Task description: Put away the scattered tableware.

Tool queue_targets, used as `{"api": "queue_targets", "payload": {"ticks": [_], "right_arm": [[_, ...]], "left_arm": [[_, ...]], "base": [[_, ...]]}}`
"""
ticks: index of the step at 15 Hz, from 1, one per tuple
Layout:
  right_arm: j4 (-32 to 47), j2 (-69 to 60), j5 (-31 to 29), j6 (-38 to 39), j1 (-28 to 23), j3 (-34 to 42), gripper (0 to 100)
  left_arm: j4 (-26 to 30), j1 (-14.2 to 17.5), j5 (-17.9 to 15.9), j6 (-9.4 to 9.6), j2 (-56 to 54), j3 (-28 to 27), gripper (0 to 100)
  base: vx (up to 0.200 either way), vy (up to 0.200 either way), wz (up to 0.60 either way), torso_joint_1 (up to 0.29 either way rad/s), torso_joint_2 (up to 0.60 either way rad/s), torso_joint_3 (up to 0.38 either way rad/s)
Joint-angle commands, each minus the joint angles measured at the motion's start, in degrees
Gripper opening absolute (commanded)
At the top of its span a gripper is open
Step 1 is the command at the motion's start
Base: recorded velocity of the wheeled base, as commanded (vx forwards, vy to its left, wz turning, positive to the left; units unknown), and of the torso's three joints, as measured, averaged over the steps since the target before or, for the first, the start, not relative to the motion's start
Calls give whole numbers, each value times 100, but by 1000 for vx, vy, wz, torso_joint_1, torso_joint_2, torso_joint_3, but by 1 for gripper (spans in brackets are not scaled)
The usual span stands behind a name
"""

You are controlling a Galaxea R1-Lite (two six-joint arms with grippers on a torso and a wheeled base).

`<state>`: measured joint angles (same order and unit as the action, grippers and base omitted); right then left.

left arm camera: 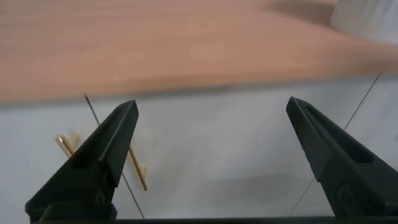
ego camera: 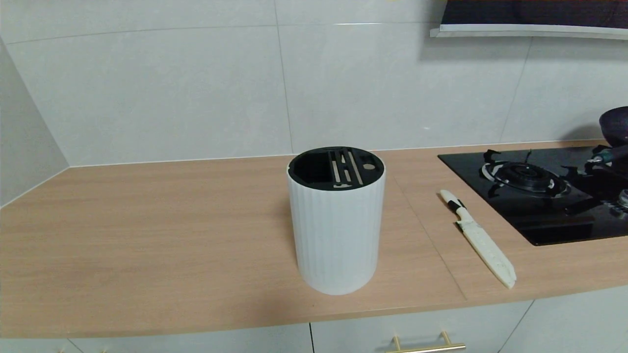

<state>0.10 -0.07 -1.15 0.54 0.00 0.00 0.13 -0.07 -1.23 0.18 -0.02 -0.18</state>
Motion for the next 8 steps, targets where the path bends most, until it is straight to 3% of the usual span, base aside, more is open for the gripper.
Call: {"api": "queue_targets", "payload": {"ticks": [1, 8], "right_arm": [[-1, 7, 0, -1, 0, 0, 100], [-1, 7, 0, -1, 0, 0, 100]], "left_arm": [[4, -1, 0, -1, 2, 1, 100], [4, -1, 0, -1, 2, 1, 100]], "base": [[0, 0, 0, 222, -510, -295], [0, 0, 0, 241, -530, -295]]}}
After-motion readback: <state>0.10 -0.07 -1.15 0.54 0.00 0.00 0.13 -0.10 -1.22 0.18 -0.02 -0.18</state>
